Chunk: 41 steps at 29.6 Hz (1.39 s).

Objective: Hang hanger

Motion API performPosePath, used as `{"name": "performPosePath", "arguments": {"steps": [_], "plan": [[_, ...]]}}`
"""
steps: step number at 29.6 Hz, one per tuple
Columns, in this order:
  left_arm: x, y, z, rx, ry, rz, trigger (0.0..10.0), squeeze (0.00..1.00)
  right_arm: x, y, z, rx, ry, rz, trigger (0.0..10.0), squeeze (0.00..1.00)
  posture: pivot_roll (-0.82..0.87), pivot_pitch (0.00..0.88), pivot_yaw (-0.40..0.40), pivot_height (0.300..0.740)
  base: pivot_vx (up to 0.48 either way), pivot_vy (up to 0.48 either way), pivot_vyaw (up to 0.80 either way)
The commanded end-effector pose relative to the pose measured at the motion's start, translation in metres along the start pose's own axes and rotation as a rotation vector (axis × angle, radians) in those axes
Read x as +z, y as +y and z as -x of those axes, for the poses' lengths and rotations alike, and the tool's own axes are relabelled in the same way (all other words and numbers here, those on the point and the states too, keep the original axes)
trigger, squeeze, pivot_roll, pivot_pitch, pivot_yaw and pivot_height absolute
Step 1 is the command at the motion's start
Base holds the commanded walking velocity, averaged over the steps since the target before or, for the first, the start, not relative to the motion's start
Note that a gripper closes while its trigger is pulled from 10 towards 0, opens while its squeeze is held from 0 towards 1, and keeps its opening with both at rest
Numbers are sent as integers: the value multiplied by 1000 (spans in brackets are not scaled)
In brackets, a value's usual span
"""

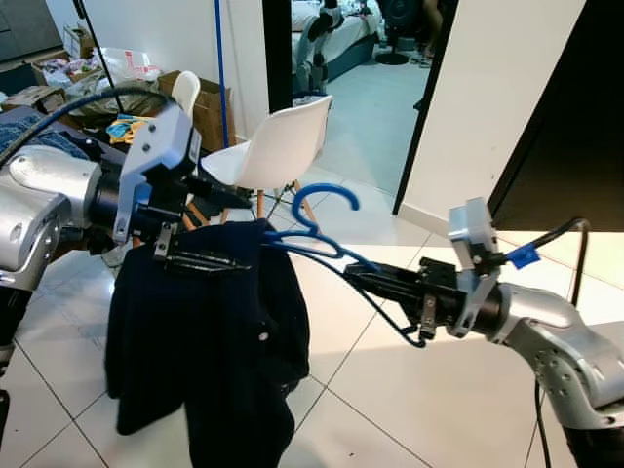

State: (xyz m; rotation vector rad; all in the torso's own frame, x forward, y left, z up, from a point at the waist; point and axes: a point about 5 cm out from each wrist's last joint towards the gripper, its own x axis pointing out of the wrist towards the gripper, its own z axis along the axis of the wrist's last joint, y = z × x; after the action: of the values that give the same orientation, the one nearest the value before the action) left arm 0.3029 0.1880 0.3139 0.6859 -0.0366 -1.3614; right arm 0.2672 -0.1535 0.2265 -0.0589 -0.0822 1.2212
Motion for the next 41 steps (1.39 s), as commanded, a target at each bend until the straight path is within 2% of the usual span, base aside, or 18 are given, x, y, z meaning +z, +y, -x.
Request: {"name": "performPosePath", "arguments": {"steps": [1,13,15,20,21,22,23,24,27,28,32,33,34,37,38,39,40,41], "plan": [[-9,-3,3,-19,76,6,0,0,16,4,-7,48,-70,74,10000,0,73,72,42,740,0,0,0],[-20,0,3,-2,179,-55,0,0,19,9,-17,95,-77,81,10000,0,68,69,44,740,0,0,0],[-19,2,2,14,186,-81,0,0,19,11,-18,104,-73,79,10000,0,66,69,44,740,0,0,0],[-11,16,0,118,190,-238,0,0,13,11,-22,93,-19,55,10000,0,64,71,44,740,0,0,0],[-11,16,0,118,190,-238,0,0,13,11,-22,93,-19,55,10000,0,64,71,44,740,0,0,0],[-9,20,-1,144,184,-284,0,0,11,10,-22,88,-14,40,10000,533,64,70,43,740,0,0,0],[-8,23,-1,171,179,-334,0,0,10,10,-22,88,-14,23,10000,1000,64,70,43,740,0,0,0],[-8,24,-2,181,167,-376,0,0,10,10,-20,88,-17,13,10000,1000,64,71,44,740,0,0,0],[-9,25,-3,185,159,-402,0,0,10,10,-19,89,-20,7,10000,1000,64,71,44,740,0,0,0],[-11,27,-2,217,168,-465,392,0,12,5,-12,51,-37,6,10000,1000,63,70,43,740,0,0,0],[-13,29,-1,231,177,-481,392,0,13,3,-6,25,-43,8,10000,1000,63,70,43,740,0,0,0],[-13,30,0,245,169,-484,1765,0,13,1,-2,5,-46,9,10000,1000,62,71,43,740,0,0,0],[-13,32,1,256,163,-491,1765,0,14,-1,0,-8,-47,10,10000,1000,62,71,43,740,0,0,0],[-12,33,2,271,144,-489,1961,0,15,-3,5,-34,-54,8,10000,1000,62,71,43,740,0,0,0],[-6,40,13,319,86,-431,2510,0,15,-9,22,-108,-60,-2,10000,1000,52,76,40,740,0,0,0],[-6,40,13,319,86,-431,2510,0,15,-9,22,-108,-60,-2,10000,1000,52,76,40,740,0,0,0],[-1,45,21,350,38,-389,2510,0,14,-12,36,-162,-64,-8,10000,1000,52,76,40,740,0,0,0],[8,53,46,417,-30,-332,5882,0,6,-16,66,-289,-64,-48,10000,1000,37,82,39,740,0,0,0]]}}
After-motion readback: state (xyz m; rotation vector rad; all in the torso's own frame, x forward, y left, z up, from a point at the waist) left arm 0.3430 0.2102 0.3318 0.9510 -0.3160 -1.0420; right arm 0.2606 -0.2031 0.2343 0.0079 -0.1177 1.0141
